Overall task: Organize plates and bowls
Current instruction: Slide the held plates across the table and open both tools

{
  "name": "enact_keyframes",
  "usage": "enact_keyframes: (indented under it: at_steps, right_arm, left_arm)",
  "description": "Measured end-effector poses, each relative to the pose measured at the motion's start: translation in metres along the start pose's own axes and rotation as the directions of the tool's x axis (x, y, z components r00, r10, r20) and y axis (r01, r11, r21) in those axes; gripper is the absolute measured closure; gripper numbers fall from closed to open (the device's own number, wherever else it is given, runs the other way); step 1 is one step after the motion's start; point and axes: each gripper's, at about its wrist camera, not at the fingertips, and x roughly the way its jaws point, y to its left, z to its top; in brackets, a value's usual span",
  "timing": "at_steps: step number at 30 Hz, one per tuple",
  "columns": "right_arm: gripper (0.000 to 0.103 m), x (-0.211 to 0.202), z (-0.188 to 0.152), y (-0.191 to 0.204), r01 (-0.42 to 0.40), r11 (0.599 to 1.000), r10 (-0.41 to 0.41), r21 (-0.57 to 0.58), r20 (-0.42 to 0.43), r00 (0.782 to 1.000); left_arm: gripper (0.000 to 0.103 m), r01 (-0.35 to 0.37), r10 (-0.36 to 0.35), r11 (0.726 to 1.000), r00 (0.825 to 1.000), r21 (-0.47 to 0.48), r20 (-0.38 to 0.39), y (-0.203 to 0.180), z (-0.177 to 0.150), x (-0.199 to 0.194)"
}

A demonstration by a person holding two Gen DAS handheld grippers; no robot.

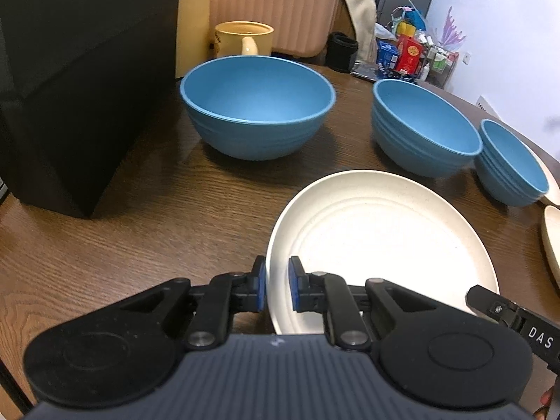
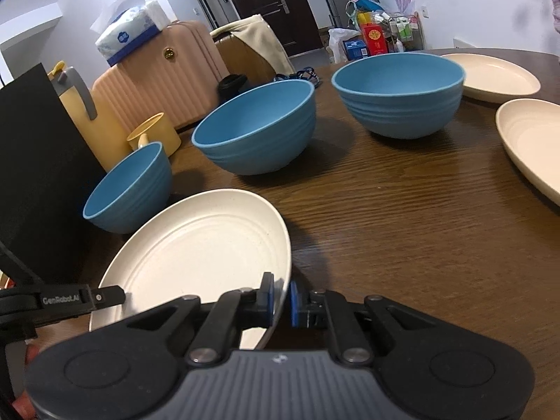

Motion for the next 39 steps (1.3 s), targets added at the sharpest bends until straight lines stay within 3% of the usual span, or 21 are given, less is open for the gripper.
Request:
enact_keyframes:
  at_steps: [39]
  right_arm:
    - [0.094, -0.052, -0.037, -0.047, 0.073, 0.997, -0.073, -0.015, 0.025, 0.997]
  left_arm:
    - [0.089, 0.037, -0.037, 0.994, 0.999, 0.099, 0.005, -0.045, -0.062, -0.023]
